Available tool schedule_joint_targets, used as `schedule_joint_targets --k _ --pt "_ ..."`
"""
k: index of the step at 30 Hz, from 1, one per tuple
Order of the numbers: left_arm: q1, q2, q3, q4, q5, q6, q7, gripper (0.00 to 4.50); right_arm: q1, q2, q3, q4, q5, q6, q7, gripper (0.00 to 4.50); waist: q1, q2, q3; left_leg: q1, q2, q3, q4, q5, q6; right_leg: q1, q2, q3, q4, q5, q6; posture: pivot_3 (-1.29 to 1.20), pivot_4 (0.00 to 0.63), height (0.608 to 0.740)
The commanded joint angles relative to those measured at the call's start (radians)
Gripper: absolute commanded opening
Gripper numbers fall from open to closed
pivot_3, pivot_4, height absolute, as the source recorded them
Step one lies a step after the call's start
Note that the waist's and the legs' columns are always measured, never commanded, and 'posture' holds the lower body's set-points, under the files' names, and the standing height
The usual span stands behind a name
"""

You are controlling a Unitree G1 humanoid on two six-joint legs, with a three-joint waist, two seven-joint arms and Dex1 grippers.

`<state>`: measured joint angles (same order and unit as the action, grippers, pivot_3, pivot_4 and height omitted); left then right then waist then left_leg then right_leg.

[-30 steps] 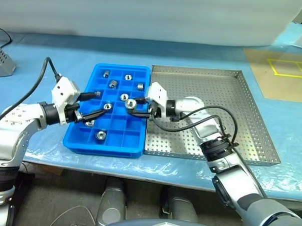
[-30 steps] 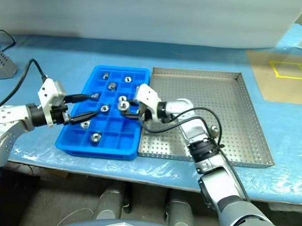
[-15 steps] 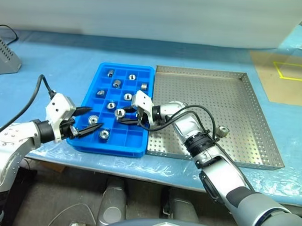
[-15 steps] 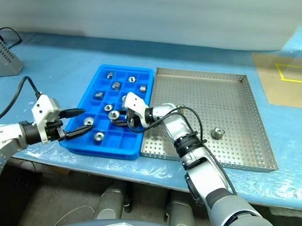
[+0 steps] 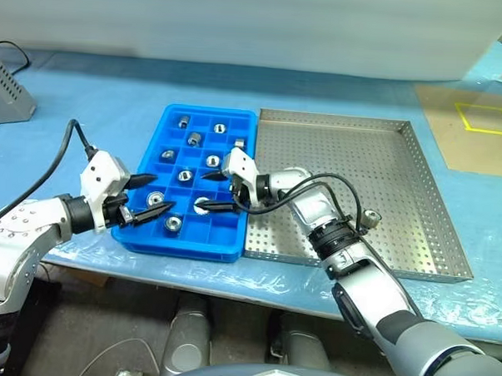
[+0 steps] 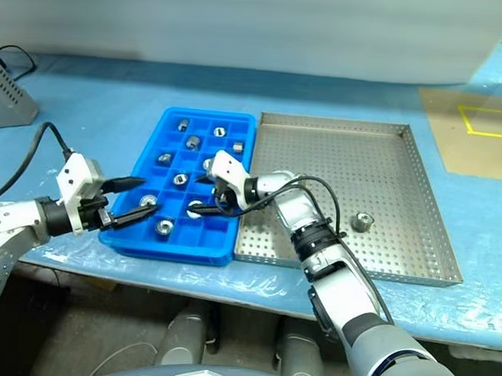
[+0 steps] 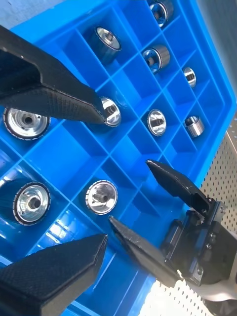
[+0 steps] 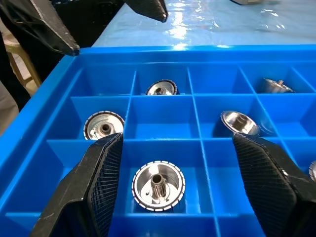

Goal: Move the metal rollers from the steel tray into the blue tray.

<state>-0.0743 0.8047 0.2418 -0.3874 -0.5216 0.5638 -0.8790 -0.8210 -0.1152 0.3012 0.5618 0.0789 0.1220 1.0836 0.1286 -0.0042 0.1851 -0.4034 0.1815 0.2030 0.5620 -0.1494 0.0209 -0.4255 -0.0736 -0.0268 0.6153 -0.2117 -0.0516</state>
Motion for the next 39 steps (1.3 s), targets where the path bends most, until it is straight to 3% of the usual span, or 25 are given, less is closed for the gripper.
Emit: schedule_joint_targets --k 1,7,14,18,22,26,39 --pt "-0.060 0.004 -0.031 0.023 0.001 -0.021 -0.022 3.77 -0.010 -0.062 -0.083 -0.143 0.064 0.062 0.004 3.65 0.002 0.000 0.000 0.000 0.000 0.000 0.000 0.000 0.000 0.000 0.000 0.000 0.000 0.000 0.000 0.18 0.150 0.740" --pt "-0.206 -0.067 -0.125 0.137 -0.005 -0.041 -0.057 3.77 0.038 -0.244 -0.181 -0.372 0.145 0.210 0.029 3.65 -0.005 0.000 0.000 0.001 -0.001 0.000 0.001 0.001 -0.002 0.001 0.000 0.000 0.001 0.000 0.000 0.06 0.150 0.740" --pt "-0.374 -0.170 -0.283 0.251 0.043 -0.096 -0.139 3.77 0.123 -0.392 -0.233 -0.381 0.082 0.202 -0.089 3.65 -0.027 -0.001 -0.001 0.001 -0.001 0.001 0.002 0.003 -0.004 0.001 0.000 0.001 0.002 0.000 0.000 -0.05 0.150 0.740" --pt "-0.383 -0.175 -0.289 0.267 0.052 -0.108 -0.150 3.77 0.127 -0.399 -0.227 -0.384 0.087 0.200 -0.101 3.65 -0.068 -0.001 -0.001 0.001 0.000 0.001 0.002 0.004 -0.005 0.000 0.001 0.002 0.003 0.000 0.000 -0.05 0.150 0.740" --pt "-0.538 -0.297 -0.366 0.407 0.065 -0.140 -0.202 3.77 0.210 -0.340 -0.267 -0.270 0.052 0.158 -0.280 3.65 -0.073 -0.001 -0.001 0.002 0.001 0.001 0.003 0.003 -0.002 0.002 0.002 0.001 0.003 0.000 -0.001 -0.16 0.150 0.740" --pt "-0.564 -0.341 -0.360 0.418 0.043 -0.121 -0.217 3.77 0.219 -0.310 -0.227 -0.210 0.019 0.128 -0.309 3.65 -0.093 -0.001 -0.001 0.000 -0.002 0.001 0.008 0.002 0.000 0.002 0.000 0.002 0.003 0.001 0.000 -0.16 0.150 0.740" --pt "-0.526 -0.306 -0.372 0.425 0.105 -0.159 -0.233 3.77 0.157 -0.262 -0.227 -0.093 0.021 0.062 -0.345 3.65 -0.111 -0.001 -0.001 0.000 0.000 0.002 0.009 0.000 0.003 0.002 0.001 0.001 0.005 0.001 0.000 -0.14 0.150 0.740"
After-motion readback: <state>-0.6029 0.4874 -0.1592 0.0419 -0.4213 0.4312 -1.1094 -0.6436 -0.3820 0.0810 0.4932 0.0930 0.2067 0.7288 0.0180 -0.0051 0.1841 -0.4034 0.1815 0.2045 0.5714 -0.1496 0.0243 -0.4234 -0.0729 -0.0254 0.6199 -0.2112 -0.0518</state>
